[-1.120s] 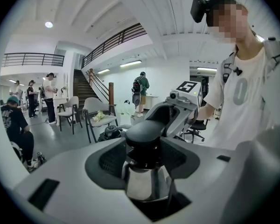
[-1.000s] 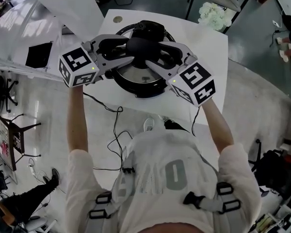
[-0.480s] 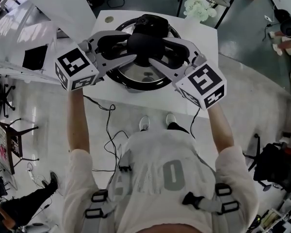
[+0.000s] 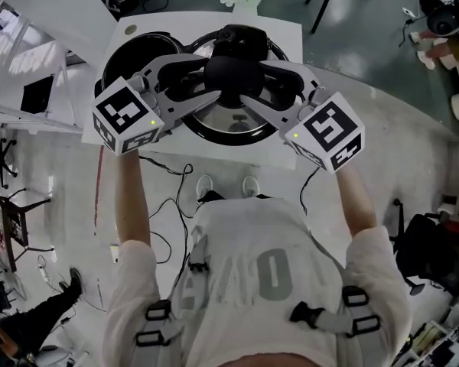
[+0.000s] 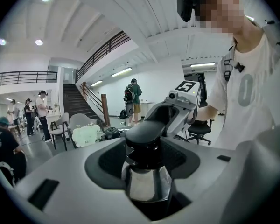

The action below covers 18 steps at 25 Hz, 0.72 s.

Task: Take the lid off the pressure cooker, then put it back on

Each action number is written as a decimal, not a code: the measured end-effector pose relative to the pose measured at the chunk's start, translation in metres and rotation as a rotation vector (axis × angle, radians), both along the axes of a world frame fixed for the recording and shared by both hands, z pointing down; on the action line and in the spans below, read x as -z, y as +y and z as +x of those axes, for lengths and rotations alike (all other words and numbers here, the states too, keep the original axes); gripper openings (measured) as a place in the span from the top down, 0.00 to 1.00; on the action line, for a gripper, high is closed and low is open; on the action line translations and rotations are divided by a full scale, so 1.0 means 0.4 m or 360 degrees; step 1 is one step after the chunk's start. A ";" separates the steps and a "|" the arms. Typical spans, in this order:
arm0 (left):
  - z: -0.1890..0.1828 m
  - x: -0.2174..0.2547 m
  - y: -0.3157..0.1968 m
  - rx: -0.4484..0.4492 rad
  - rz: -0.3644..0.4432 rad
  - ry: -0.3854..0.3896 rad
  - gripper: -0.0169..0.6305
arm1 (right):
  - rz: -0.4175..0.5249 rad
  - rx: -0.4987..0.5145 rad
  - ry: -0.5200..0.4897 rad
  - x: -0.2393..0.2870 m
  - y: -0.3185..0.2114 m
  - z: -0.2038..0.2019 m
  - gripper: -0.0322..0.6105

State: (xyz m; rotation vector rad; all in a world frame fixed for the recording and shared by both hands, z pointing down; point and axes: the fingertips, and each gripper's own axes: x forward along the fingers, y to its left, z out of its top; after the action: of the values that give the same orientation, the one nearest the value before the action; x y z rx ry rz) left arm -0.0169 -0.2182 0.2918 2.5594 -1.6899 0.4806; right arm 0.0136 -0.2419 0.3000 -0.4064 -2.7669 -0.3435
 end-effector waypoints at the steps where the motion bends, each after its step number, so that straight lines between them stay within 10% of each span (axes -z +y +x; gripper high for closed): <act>1: 0.029 -0.013 -0.015 0.0009 -0.0002 0.0006 0.62 | 0.0003 0.0010 0.0011 -0.012 -0.015 0.029 0.58; 18: 0.139 -0.385 -0.073 0.0184 -0.0365 0.0207 0.62 | -0.0173 0.0173 0.0251 -0.374 -0.078 0.135 0.58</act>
State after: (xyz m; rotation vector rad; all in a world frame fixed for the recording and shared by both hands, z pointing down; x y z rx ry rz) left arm 0.0388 -0.2475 0.4460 2.2676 -1.6234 0.4606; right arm 0.0676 -0.2733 0.4496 -0.5867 -2.6225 -0.1786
